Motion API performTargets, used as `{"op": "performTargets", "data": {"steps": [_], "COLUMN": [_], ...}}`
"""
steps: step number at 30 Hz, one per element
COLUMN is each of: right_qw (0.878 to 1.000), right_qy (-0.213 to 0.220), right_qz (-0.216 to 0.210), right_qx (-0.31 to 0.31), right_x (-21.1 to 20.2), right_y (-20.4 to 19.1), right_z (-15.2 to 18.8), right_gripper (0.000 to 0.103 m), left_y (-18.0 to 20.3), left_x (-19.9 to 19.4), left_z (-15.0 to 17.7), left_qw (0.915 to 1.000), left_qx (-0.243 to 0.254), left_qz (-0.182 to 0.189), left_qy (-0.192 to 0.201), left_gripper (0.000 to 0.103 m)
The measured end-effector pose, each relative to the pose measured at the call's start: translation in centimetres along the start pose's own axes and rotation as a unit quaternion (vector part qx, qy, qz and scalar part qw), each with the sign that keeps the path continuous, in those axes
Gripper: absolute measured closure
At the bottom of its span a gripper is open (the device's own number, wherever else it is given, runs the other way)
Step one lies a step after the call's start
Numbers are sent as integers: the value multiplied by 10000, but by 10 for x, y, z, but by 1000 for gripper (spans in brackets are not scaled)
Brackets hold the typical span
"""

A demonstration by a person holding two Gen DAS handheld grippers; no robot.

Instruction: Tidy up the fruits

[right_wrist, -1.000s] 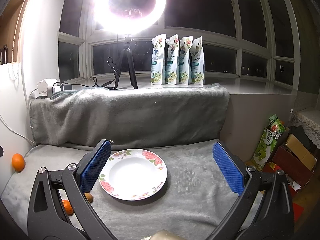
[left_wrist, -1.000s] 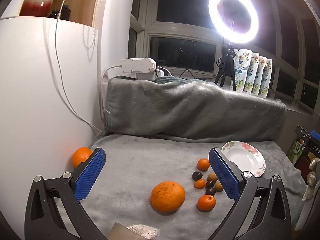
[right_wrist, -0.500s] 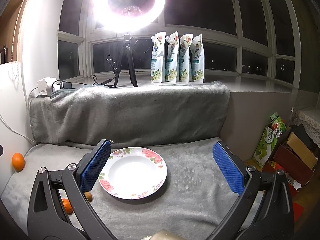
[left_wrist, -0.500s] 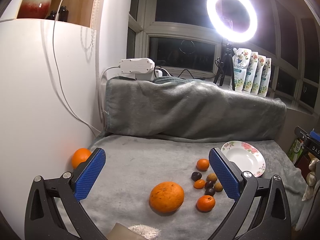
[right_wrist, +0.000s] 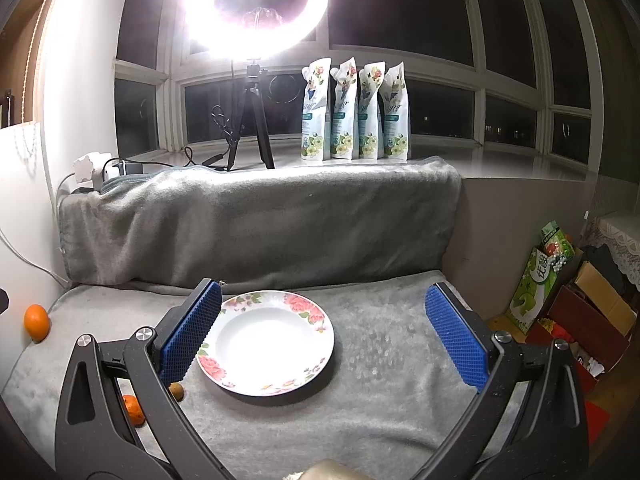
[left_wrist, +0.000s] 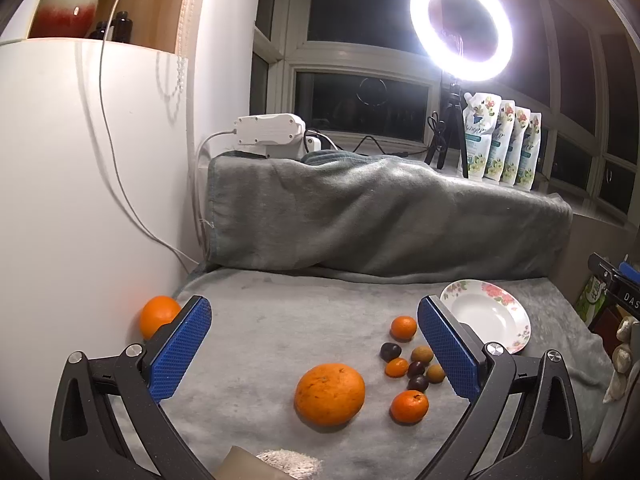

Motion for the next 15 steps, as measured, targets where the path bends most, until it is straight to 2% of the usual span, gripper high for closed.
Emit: {"op": "performTargets", "data": {"steps": [15], "right_qw": [10000], "right_qy": [-44], "right_qz": [-19], "right_qx": [-7], "right_x": [2], "right_y": [-2], "right_z": [3], "right_gripper": [0], "left_y": [1], "left_x": [0], "left_z": [0], "left_qw": [10000], "left_qx": [0], "left_qz": [3], "left_qy": [-13], "left_gripper": [1]}}
Point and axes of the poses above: each gripper's, at about its wrist camera, not at the fingertips, and x roughly the way its jaws point, y to its right, z to its underside, the point moved 4 cm from there along x, roughly the way its jaws point, and after that the axes turned 3 degrees about -z, right-handed, at the moved point
